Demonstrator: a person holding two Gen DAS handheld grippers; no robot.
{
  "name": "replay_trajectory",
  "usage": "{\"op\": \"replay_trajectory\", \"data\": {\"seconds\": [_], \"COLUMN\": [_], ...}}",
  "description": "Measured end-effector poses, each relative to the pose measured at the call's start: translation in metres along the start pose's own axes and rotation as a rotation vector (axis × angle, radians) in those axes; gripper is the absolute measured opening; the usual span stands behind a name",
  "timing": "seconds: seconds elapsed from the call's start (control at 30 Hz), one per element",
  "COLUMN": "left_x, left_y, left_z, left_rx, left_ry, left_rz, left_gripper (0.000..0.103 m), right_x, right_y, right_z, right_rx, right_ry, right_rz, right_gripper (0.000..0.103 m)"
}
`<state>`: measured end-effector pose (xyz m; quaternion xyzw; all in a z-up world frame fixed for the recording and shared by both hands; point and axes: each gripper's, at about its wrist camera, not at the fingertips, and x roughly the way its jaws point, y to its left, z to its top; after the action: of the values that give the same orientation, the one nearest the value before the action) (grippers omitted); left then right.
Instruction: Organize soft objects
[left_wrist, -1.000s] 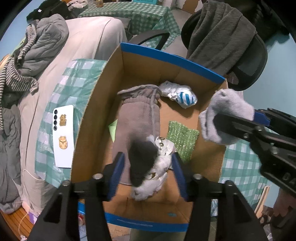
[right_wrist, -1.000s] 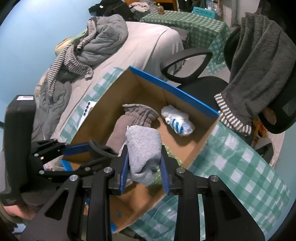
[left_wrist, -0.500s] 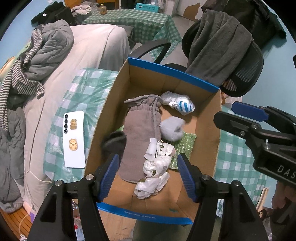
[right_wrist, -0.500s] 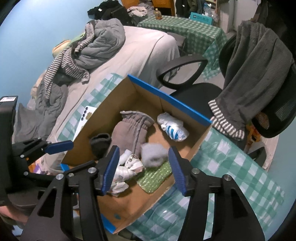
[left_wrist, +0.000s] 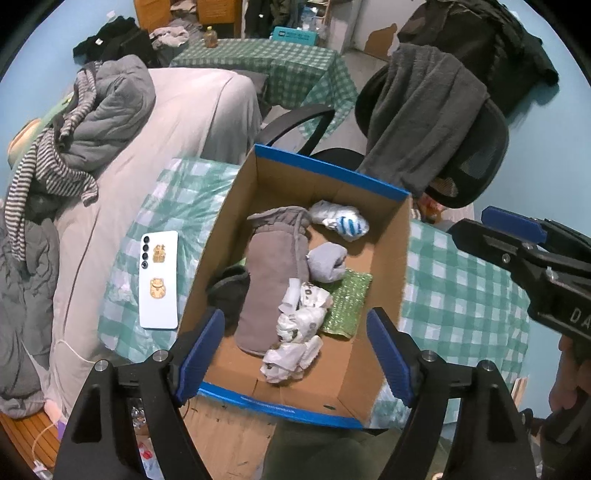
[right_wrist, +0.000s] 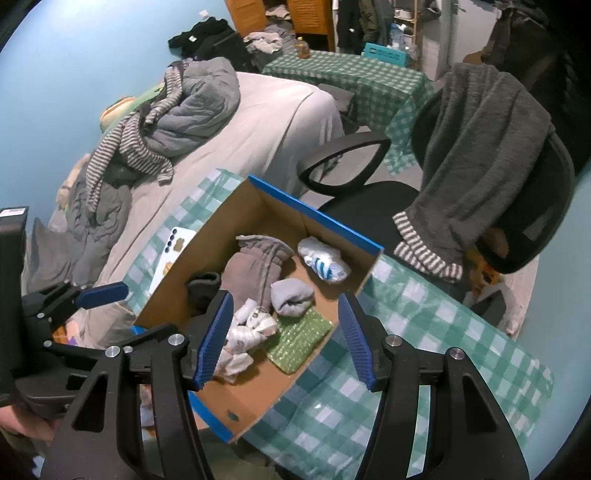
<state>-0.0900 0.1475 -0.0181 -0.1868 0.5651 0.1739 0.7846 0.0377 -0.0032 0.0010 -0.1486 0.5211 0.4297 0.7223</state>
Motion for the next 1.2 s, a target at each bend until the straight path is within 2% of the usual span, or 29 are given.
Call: {"op": "replay_trajectory", "data": {"seconds": [0.23, 0.3, 0.67, 1.2], "left_x": [-0.019, -0.023, -0.052, -0.06], "left_y": [-0.017, -0.022, -0.047, -0.08], "left_z": [-0.004, -0.006, -0.009, -0.009], "left_rx": [0.024, 0.031, 0.075, 0.128], "left_ry": [-0.013, -0.024, -0.066, -0.072], "left_rz": [-0.001, 0.008, 0.008, 0.004], "left_gripper": [0.082, 0.088, 0.088, 0.088], "right_x": [-0.029, -0.036, -0.078, -0.101], "right_y": [-0.015, -0.019, -0.037, -0.06], "right_z": [-0.012, -0.016, -0.031, -0.049], "right_rx": [0.061, 0.076, 0.132, 0.2], "right_ry": [-0.041, -0.048, -0.11, -0.129], "right_rz": [-0.027, -0.04, -0.109, -0.129], "right_gripper": [0.058, 0.059, 0.059, 0.059]}}
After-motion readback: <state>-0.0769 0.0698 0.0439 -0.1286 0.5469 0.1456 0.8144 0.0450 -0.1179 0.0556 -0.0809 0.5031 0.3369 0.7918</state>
